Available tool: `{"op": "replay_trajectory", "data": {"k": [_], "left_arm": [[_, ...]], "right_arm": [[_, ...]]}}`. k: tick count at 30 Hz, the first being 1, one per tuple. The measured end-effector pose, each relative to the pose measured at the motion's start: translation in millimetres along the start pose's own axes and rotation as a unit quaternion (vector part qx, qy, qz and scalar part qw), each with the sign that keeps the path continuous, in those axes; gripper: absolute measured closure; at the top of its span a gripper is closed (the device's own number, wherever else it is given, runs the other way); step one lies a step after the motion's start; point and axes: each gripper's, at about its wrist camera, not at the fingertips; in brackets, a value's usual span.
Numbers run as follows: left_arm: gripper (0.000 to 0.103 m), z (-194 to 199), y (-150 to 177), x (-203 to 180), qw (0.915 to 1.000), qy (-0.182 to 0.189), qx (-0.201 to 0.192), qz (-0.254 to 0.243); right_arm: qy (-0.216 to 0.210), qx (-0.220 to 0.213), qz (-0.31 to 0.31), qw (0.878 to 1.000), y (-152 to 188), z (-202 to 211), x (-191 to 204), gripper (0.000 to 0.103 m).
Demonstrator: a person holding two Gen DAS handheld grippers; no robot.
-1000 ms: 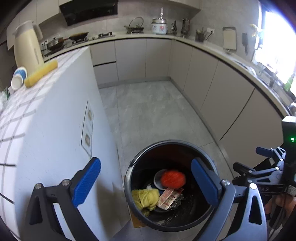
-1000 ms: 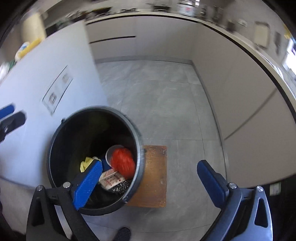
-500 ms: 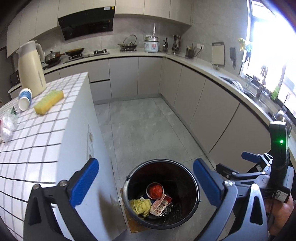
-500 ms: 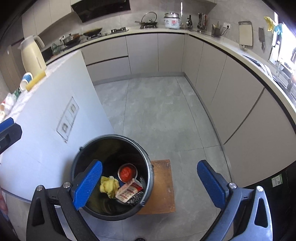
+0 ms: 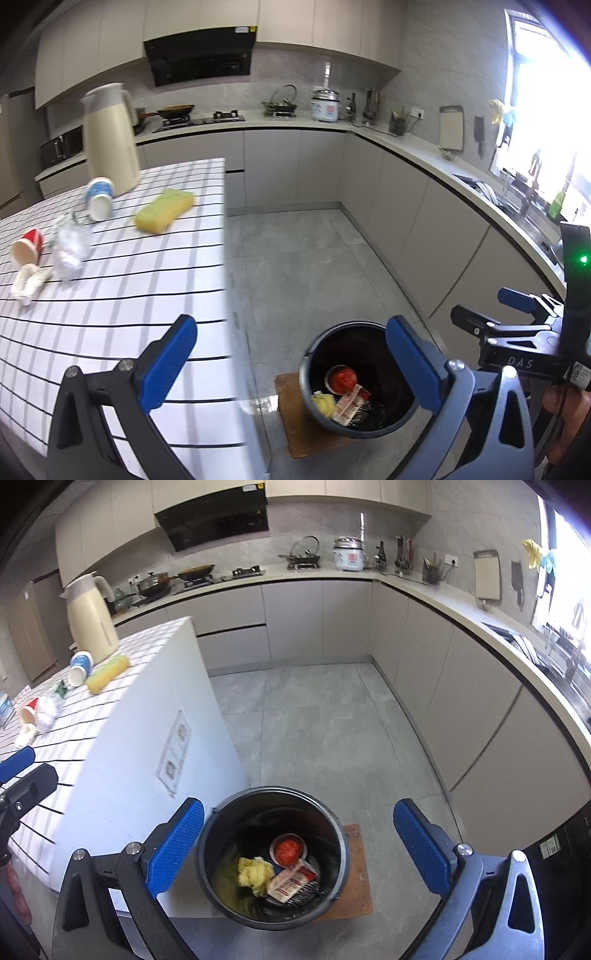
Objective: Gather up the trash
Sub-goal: 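Move both open grippers back over the island toward the remaining items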
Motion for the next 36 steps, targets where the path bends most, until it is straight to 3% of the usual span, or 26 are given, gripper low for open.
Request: {"op": "replay_trajectory", "data": {"k": [5,12,17,26,36], "left_arm": [[0.000,17.0,13.9,39.5,0.9996,-0.023,0.001,0.014],[0.000,42.1,40.6,120.4,0.9967,-0.043,-0.004,0.069],[0.000,52.9,63.8,180.0,0.9933,-0.062,0.001,0.098],[0.000,71.9,96.3,261.8,0.9904,-0.089,0.010,0.105],[0.001,76.8,111.4,321.8,0.9907,-0.088,0.012,0.103]], "right_arm": [[-0.017,-0.005,0.013,1.000,3.3,11.1,48.4,0.000],[-0.076,0.015,0.033,0.996,13.4,11.8,125.9,0.000],[-0.091,0.007,0.055,0.994,27.2,10.9,189.4,0.000],[-0.082,0.013,0.071,0.994,49.9,7.5,283.4,0.000],[-0.073,0.000,0.068,0.995,64.0,15.5,352.0,0.000]]}}
Point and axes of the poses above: each gripper's, at about its wrist camera, not at the fingertips, and z roughly against the way its jaws point, x to its left, y to its underside, and after that the axes turned 14 degrees about -z, right-handed
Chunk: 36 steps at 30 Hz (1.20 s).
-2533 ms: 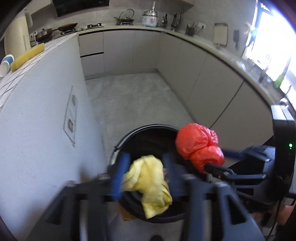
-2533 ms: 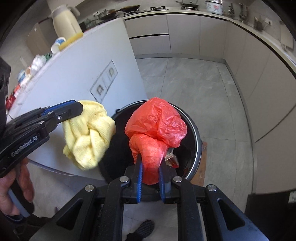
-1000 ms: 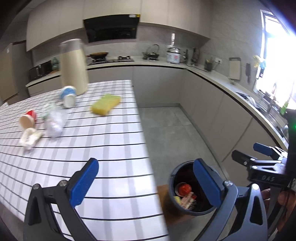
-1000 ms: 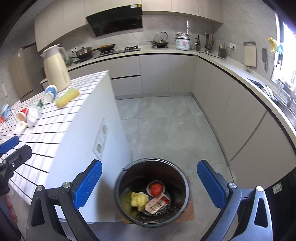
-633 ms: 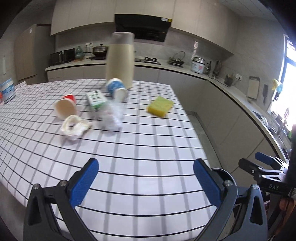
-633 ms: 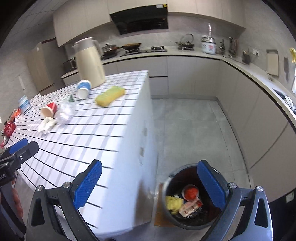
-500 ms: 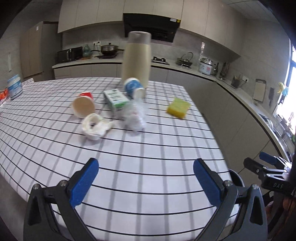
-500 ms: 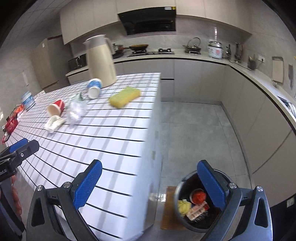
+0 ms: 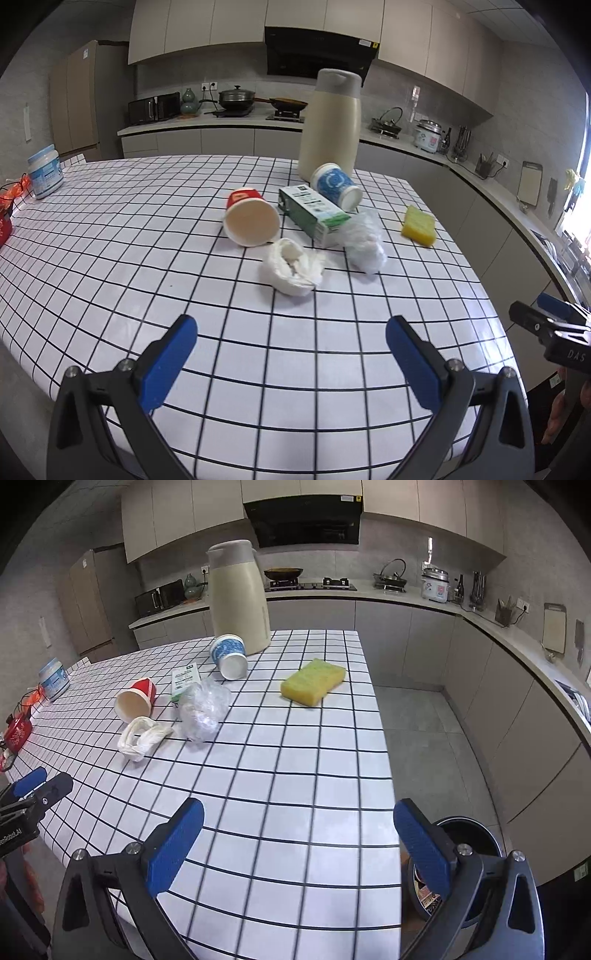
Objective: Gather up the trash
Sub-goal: 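Move both open grippers back over the island toward the remaining items, then grasp the white tissue with the left gripper while the right gripper grasps the yellow sponge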
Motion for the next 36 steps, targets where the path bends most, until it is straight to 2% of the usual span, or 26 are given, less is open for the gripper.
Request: {"op": "replay_trajectory", "data": {"k": [4,10,16,17,18,19,28,36], "left_arm": [[0.001,-6.8,-0.8,11.6,1.0000,0.001,0.001,0.002],[0.001,-20.5,-4.8,16.3,1.0000,-0.004,0.006,-0.003],[0.009,-49.0,-10.0,13.1,0.9997,-0.012,0.018,-0.015],[0.012,-60.8,-9.6,11.7,0.9991,-0.015,0.037,-0.017],[0.019,-67.5,-9.3,11.5,0.9988,-0.005,0.047,-0.011],[0.021,-71.7,-9.2,11.8,0.9989,0.003,0.047,-0.003],[0.022,-116.5,-19.7,10.5,0.9977,-0.003,0.060,0.031],[0.042,-137.6,-28.7,15.4,0.9962,-0.002,0.067,0.057]], "right_arm": [[0.000,0.000,0.013,1.000,1.4,-3.9,19.4,0.000],[0.007,0.001,0.020,1.000,-6.4,-12.6,24.3,0.000],[0.001,0.000,0.009,1.000,-25.1,-34.8,18.3,0.000],[-0.001,0.000,0.006,1.000,-30.1,-41.8,16.6,0.000],[-0.002,0.001,0.004,1.000,-34.0,-47.7,15.1,0.000],[-0.001,0.005,0.001,1.000,-39.6,-57.2,13.0,0.000],[0.001,0.032,-0.010,0.999,-79.0,-134.3,-2.5,0.000],[-0.006,0.052,-0.018,0.998,-114.1,-209.1,-4.1,0.000]]}}
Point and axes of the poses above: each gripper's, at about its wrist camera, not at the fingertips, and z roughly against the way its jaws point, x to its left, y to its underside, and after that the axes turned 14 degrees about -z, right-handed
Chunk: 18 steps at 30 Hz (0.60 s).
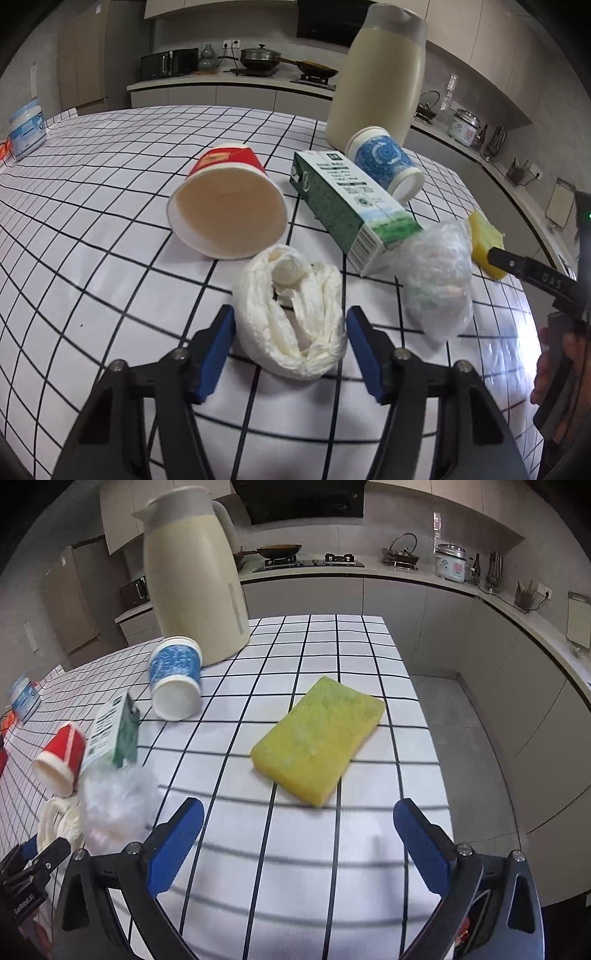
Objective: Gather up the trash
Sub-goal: 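Grasp the white tissue with the left gripper while the right gripper grasps the yellow sponge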
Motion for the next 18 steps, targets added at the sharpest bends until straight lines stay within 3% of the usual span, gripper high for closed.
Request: {"op": "replay_trajectory", "data": {"k": [6,8,11,13,15,18], "left_arm": [[0.054,-4.9,-4.5,-1.0,1.0000,0.004,0.002,0.007],[0.061,-6.0,-6.5,-2.4,1.0000,0.006,0.001,0.004],[0.070,-2.2,-6.4,-3.8,0.9999,0.010,-0.005,0.002],[0.079,4.9,-6.2,-4.3,0.9998,0.011,-0.015,0.002],[0.088,10.0,-8.1,-6.0,0.9997,0.012,-0.020,-0.001],[0.088,13.3,-7.6,-9.9,0.9996,0.014,-0.021,-0.009]], "right_arm": [[0.005,0.019,0.010,1.000,-19.4,-36.6,7.7,0.000],[0.009,0.034,0.014,0.999,-20.8,-46.1,8.6,0.010],[0.019,0.026,0.028,0.999,-22.0,-44.7,8.9,0.033],[-0.002,0.027,0.024,0.999,-22.6,-40.6,4.0,0.046],[-0.010,0.030,0.029,0.999,-20.4,-36.8,0.7,0.051],[-0.025,0.022,0.024,0.999,-13.8,-21.9,-4.6,0.052]]}}
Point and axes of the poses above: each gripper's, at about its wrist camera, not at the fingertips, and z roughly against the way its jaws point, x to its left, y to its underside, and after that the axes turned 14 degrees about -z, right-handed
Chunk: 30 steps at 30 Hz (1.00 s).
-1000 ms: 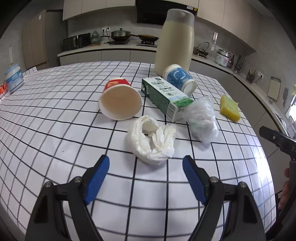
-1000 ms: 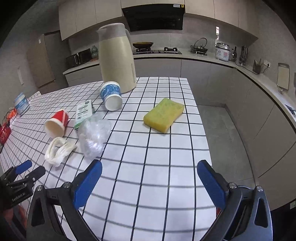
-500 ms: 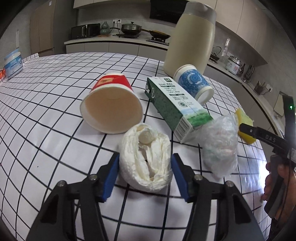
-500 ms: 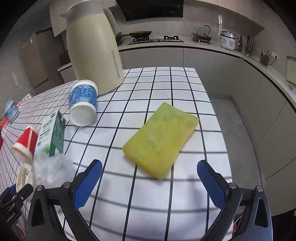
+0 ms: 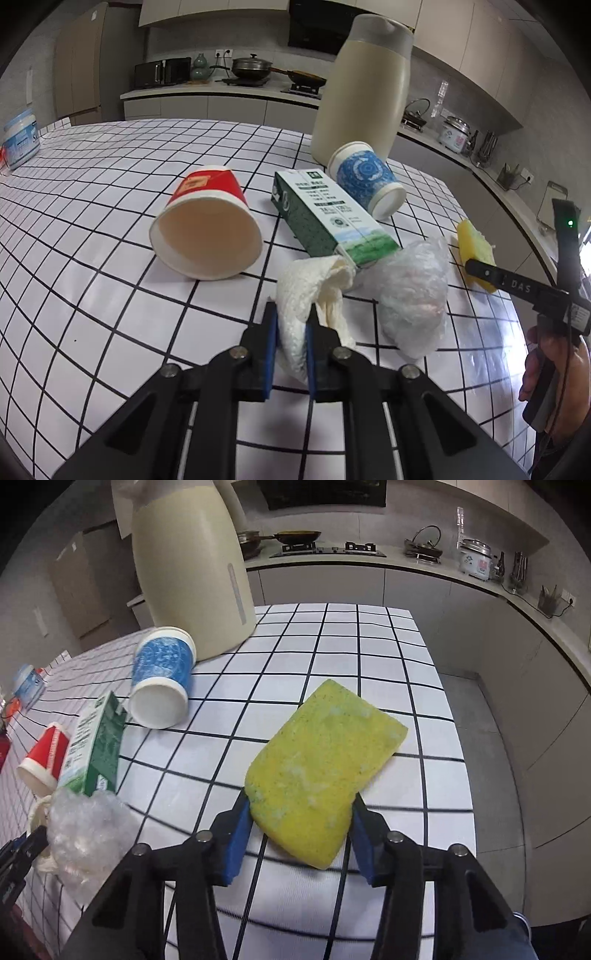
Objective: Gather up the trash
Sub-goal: 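Grasp the white tissue with the left gripper while the right gripper grasps the yellow sponge, then carry the white tissue and yellow sponge over the bin and release both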
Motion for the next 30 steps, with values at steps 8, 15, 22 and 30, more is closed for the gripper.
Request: {"op": "replay_trajectory", "data": {"k": [8,15,22,30], "left_arm": [[0.089,17.4,5.3,-4.8,0.9997,0.019,-0.012,-0.008],[0.090,41.0,3.0,-13.4,0.9987,0.032,-0.028,-0.028],[0.090,70.8,4.0,-30.6,0.9954,0.056,-0.050,-0.059],[0.090,99.4,18.5,-56.8,0.9890,0.097,-0.066,-0.091]], "right_arm": [[-0.010,-0.021,0.001,1.000,26.2,47.5,-0.6,0.052],[-0.003,-0.035,0.001,0.999,51.6,86.9,0.0,0.052],[0.004,-0.060,-0.011,0.998,77.5,138.2,-3.0,0.052],[0.035,-0.083,-0.029,0.996,128.2,203.1,-14.2,0.052]]}}
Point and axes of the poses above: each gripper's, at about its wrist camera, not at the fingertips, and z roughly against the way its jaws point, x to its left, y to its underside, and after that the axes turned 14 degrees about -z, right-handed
